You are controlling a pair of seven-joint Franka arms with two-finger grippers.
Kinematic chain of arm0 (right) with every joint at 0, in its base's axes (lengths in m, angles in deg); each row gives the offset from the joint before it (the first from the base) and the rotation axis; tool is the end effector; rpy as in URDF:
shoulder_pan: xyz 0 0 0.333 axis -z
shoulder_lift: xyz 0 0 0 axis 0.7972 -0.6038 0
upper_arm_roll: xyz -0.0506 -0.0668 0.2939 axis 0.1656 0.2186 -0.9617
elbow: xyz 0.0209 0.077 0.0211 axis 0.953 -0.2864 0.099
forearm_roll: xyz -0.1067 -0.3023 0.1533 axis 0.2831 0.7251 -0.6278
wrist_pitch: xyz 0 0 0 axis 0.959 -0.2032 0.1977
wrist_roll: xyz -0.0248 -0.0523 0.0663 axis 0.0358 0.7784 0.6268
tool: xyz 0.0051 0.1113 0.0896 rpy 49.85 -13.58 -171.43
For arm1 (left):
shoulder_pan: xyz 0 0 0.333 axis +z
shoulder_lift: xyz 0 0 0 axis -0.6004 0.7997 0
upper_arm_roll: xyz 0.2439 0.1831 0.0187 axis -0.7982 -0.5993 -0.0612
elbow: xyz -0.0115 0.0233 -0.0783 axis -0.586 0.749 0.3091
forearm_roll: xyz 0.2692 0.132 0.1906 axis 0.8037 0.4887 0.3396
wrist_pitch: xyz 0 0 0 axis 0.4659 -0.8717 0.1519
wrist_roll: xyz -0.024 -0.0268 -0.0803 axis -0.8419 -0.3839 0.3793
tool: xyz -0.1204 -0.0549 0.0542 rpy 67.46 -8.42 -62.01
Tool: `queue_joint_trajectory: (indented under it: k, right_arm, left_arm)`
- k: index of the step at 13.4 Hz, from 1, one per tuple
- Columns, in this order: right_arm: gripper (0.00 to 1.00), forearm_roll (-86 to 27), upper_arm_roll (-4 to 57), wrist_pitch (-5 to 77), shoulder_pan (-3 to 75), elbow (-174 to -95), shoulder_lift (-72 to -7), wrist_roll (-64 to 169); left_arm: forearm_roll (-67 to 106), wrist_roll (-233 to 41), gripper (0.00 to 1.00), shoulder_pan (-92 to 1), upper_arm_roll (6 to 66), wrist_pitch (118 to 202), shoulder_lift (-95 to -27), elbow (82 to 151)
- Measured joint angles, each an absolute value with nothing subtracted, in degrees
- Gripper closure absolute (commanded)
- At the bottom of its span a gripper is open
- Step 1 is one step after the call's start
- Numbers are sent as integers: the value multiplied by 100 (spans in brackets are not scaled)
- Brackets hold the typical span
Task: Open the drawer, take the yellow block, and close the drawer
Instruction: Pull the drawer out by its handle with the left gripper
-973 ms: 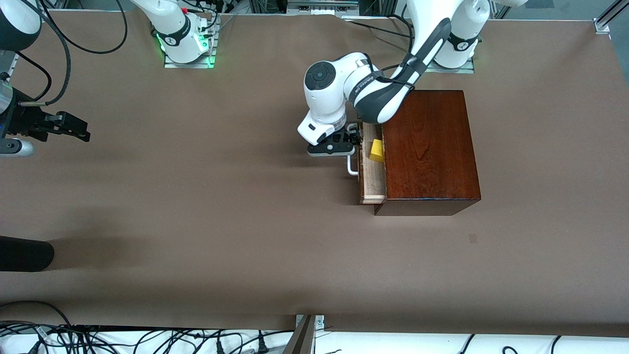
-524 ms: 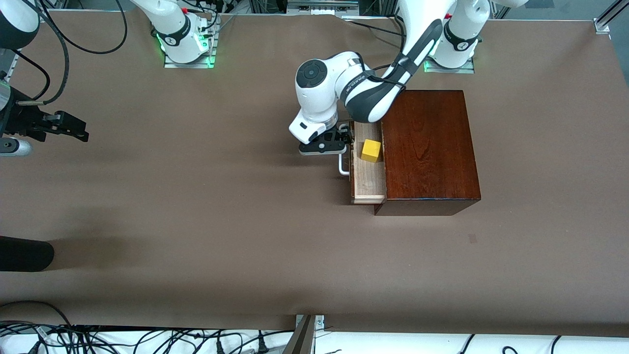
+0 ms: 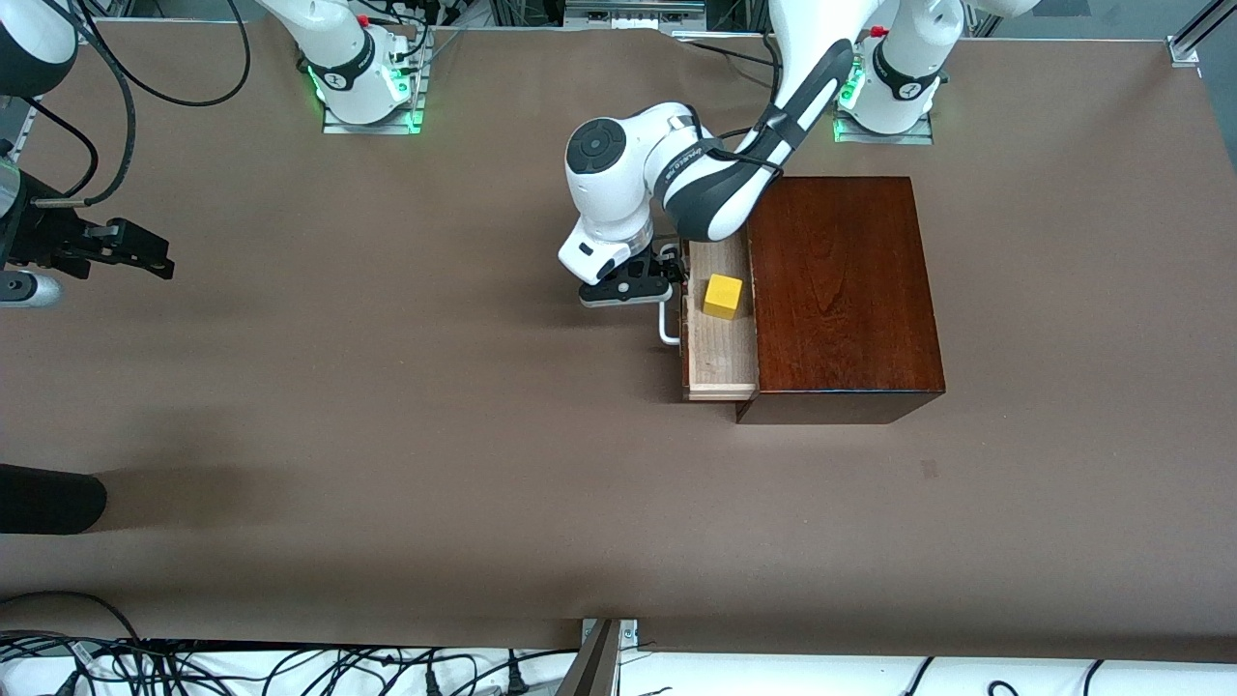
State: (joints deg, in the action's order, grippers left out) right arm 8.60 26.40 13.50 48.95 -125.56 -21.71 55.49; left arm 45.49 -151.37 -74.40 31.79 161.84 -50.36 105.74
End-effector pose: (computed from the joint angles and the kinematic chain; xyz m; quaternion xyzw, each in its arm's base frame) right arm 0.5468 -0.0135 0.5325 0.9996 0.0091 -0.0203 0.0144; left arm 0.4430 -0.4826 0.2611 -0.9972 -0.0335 -0.0264 0.0608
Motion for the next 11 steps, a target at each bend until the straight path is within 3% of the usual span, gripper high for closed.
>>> queue_joint_trajectory:
  k: [11]
  right_arm:
    - [0, 860, 2640, 1350, 4894, -12542, -2207, 5550]
  left_arm:
    - [4299, -15221, 0, -7679, 3109, 16267, -4767, 10101]
